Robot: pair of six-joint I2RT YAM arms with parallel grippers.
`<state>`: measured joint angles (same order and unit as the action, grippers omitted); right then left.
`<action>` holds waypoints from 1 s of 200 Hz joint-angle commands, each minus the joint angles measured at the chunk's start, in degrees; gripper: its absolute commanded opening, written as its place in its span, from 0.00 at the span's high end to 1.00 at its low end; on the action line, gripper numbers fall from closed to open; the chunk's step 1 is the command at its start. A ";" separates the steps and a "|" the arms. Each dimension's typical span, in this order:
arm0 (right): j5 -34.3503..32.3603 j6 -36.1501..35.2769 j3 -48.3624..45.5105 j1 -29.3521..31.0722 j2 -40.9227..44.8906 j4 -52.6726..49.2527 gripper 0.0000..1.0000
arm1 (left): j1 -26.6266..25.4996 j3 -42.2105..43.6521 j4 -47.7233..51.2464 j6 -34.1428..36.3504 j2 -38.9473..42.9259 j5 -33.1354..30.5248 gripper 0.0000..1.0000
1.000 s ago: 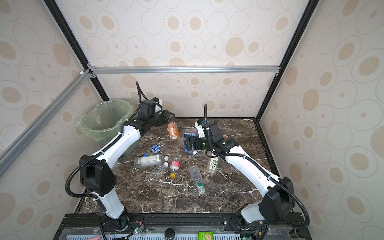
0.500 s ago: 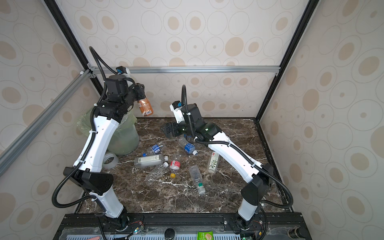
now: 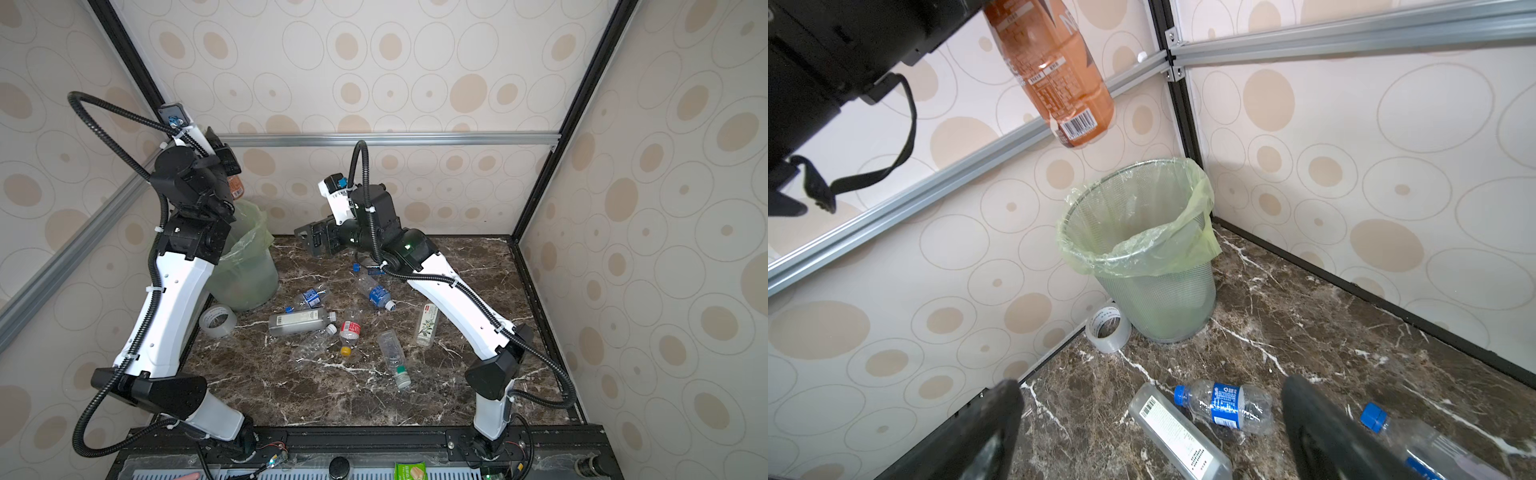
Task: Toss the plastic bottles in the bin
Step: 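Carry the Nescafe bottle with the left gripper over the bin while the right gripper withdraws, then open the left gripper over the bin to drop the Nescafe bottle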
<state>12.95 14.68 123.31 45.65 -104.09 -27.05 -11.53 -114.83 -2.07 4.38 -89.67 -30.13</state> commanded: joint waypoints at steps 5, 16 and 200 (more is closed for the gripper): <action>0.96 -1.10 1.06 0.27 -0.68 -1.96 0.00 | 0.39 -0.93 -15.13 10.81 2.22 -2.44 0.66; 1.16 -1.10 0.60 0.31 -0.36 -2.13 0.00 | 0.54 -2.41 -17.46 12.53 1.84 -2.41 0.66; 0.49 -0.35 -8.42 0.23 0.85 0.60 0.00 | 15.16 16.94 -4.28 -5.75 -0.33 1.64 0.42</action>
<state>13.28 14.66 117.03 45.65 -104.07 -27.44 2.44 -101.36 -15.94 6.72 -87.77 -29.78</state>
